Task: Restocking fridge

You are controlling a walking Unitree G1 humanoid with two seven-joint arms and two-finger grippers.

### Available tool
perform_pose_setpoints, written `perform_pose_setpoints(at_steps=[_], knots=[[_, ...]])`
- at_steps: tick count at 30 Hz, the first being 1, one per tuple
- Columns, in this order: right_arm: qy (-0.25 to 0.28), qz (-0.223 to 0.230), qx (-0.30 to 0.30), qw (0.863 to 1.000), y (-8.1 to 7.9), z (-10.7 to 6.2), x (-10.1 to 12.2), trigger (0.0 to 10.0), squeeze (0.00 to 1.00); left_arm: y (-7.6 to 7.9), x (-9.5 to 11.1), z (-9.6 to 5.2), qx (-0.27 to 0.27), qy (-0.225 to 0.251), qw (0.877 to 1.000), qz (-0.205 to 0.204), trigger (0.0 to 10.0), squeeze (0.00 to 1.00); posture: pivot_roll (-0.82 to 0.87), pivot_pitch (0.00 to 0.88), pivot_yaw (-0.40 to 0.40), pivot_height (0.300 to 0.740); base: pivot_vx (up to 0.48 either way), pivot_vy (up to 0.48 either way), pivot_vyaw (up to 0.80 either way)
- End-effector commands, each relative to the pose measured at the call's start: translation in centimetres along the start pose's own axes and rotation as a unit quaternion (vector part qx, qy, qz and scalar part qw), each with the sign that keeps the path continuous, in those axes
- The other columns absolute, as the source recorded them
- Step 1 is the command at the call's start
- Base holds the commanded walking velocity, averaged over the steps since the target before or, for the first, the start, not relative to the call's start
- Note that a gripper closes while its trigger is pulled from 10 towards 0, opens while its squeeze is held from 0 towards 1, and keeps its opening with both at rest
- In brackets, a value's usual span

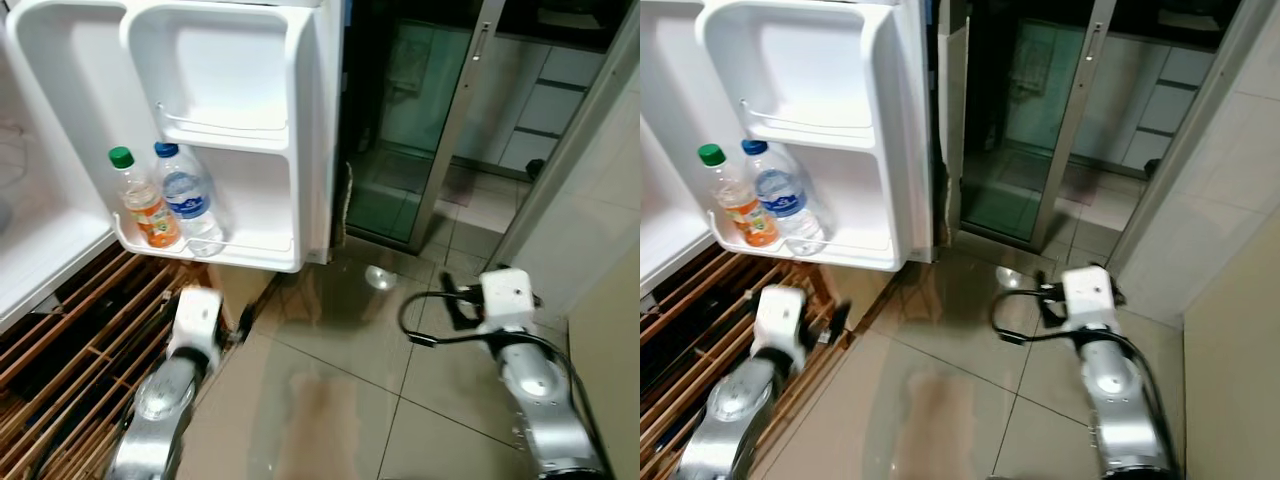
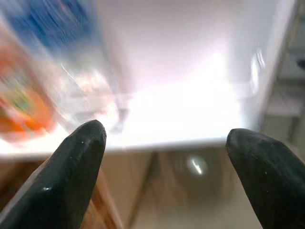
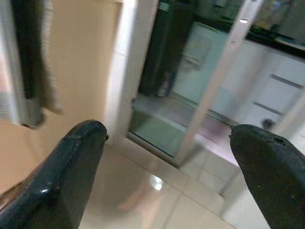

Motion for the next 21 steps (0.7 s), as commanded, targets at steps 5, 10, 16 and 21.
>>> perform_pose_setpoints(at_steps=[5, 10, 16, 21], knots=[[0.005, 0.014, 0.009, 1.0, -1.0, -0.1, 0.1, 10.0, 0.0, -0.1, 0.9, -0.4, 0.001, 0.022, 1.0, -0.004, 10.0, 0.0, -0.13, 0.0, 0.024, 0.74, 0.0, -0.361, 0.71], [0.009, 0.016, 0.019, 1.0, -1.7, -0.3, 0.2, 10.0, 0.0, -0.2, 1.0, -0.8, 0.007, 0.031, 0.999, -0.015, 10.0, 0.0, -0.13, 0.0, 0.023, 0.74, 0.0, -0.48, 0.71], [0.012, 0.016, 0.024, 1.0, -1.9, -0.2, 0.3, 10.0, 0.0, -1.0, 1.4, -0.7, 0.036, 0.037, 0.998, -0.031, 10.0, 0.0, -0.14, 0.0, 0.021, 0.74, 0.0, -0.48, 0.71], [0.017, 0.011, 0.033, 0.999, -2.2, -0.2, 0.6, 10.0, 0.0, -2.7, 2.0, -0.6, 0.095, 0.035, 0.994, -0.04, 10.0, 0.0, -0.13, 0.0, 0.019, 0.74, 0.0, -0.48, 0.71]])
Point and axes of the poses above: a point about 5 cm out from each wrist's last joint towards the gripper, its own z axis pointing out of the wrist towards the gripper, its own x axis along the axis of the wrist's last joint, y = z × x, the point moved 6 cm from there along z, pointing out of the wrist towards the gripper, and after that the axes turned 1 degree about -z, right-handed, at the moved point
